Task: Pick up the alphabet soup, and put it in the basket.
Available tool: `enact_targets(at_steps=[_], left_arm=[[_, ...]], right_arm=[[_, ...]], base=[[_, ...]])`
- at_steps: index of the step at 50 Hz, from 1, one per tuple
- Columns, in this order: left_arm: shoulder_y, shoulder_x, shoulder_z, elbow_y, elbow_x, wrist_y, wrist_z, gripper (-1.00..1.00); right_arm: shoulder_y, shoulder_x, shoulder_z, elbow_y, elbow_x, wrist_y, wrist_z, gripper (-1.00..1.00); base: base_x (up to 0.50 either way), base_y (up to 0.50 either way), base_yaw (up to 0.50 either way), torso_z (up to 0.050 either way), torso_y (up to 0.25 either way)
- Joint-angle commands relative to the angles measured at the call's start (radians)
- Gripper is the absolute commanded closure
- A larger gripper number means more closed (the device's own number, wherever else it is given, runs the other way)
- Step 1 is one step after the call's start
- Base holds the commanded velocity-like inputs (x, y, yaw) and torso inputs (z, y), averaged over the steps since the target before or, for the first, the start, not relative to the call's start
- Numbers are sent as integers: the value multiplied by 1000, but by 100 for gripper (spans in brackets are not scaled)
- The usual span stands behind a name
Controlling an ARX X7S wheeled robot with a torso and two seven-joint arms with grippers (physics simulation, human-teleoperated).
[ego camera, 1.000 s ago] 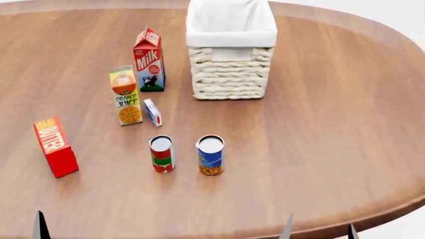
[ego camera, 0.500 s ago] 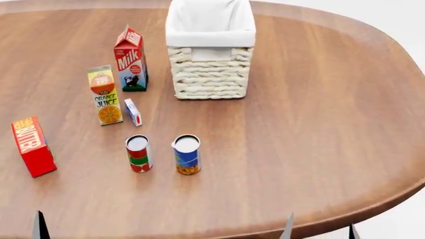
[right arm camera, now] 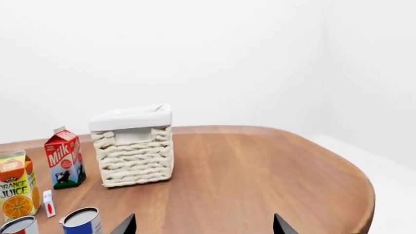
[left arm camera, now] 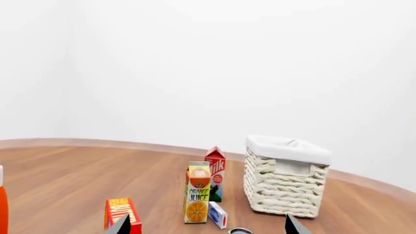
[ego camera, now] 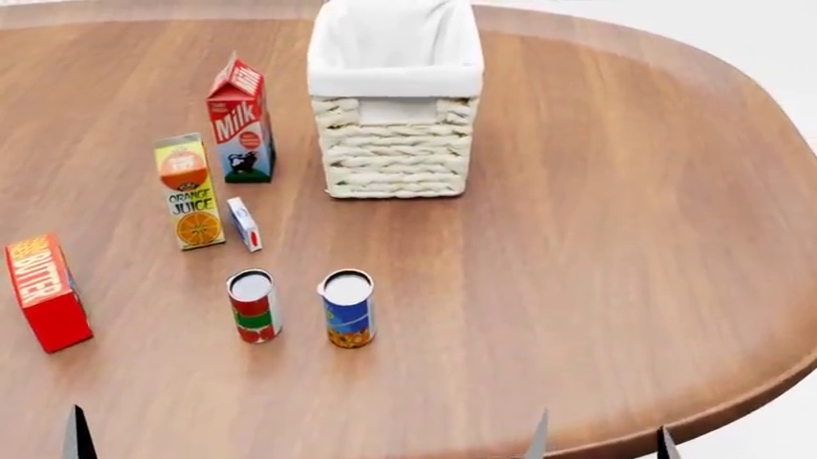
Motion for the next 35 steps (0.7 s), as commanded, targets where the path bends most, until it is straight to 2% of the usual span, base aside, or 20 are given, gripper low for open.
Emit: enact_targets(at_steps=[1, 35], left_arm=[[1, -5, 5, 5, -1, 0, -6, -100], [-11, -13, 19, -21, -6, 19, -16, -100]], right_arm=[[-9, 6, -11, -11, 6, -17, -7, -100], [0, 13, -39, 6, -7, -23, 9, -100]], base=[[211, -39, 0, 0, 0], [122, -29, 0, 0, 0]])
